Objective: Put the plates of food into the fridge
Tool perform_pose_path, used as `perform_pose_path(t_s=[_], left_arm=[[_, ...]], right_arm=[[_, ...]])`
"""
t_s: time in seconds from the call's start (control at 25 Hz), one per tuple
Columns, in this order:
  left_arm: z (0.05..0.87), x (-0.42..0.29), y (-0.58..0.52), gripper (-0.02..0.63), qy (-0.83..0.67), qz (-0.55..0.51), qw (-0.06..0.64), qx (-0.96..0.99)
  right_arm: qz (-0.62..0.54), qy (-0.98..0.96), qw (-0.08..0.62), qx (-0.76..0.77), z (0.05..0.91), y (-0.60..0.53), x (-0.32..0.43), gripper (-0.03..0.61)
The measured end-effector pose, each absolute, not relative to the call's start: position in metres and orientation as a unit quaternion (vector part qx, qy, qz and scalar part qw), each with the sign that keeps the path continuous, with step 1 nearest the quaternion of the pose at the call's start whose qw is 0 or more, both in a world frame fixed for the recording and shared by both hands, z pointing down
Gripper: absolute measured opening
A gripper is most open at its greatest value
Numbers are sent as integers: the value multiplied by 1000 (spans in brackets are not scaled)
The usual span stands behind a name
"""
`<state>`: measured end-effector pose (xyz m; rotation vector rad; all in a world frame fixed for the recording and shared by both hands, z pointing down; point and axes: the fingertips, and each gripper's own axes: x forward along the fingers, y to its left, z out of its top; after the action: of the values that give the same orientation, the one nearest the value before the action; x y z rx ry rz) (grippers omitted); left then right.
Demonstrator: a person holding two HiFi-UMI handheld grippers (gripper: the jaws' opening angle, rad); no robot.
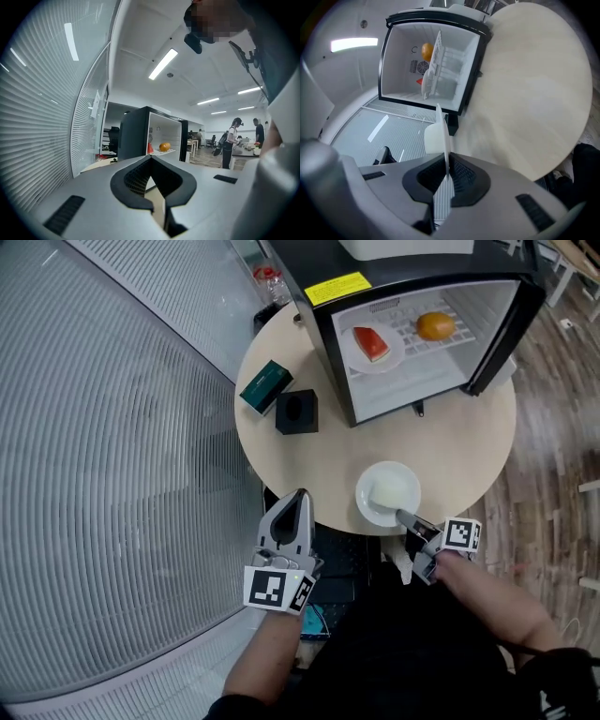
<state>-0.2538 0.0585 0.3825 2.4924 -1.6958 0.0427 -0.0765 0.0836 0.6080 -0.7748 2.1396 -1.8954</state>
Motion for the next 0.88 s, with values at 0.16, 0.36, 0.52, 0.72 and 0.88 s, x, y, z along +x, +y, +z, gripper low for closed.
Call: perform_pose_path(t_s=[0.16, 0.36, 0.52, 0.72, 0.88], left_arm=[[372, -236, 46, 3, -549, -6, 56, 834], [357, -216, 31, 3, -545, -23, 48, 837], [351, -197, 17, 3, -550, -28, 42, 834], [347, -175, -3, 3, -551, -22, 35, 833], [343, -158, -7, 3, -557, -15, 48, 829]], right_arm=[[-620, 732, 142, -244, 572, 59, -66, 21], [-603, 740, 139, -263, 558, 36, -39, 21], [-593, 746, 113, -280, 557, 15, -16, 21], [-600, 734, 64, -312, 570, -8, 6, 21], [-626, 725, 75, -278, 567, -10, 1, 20]])
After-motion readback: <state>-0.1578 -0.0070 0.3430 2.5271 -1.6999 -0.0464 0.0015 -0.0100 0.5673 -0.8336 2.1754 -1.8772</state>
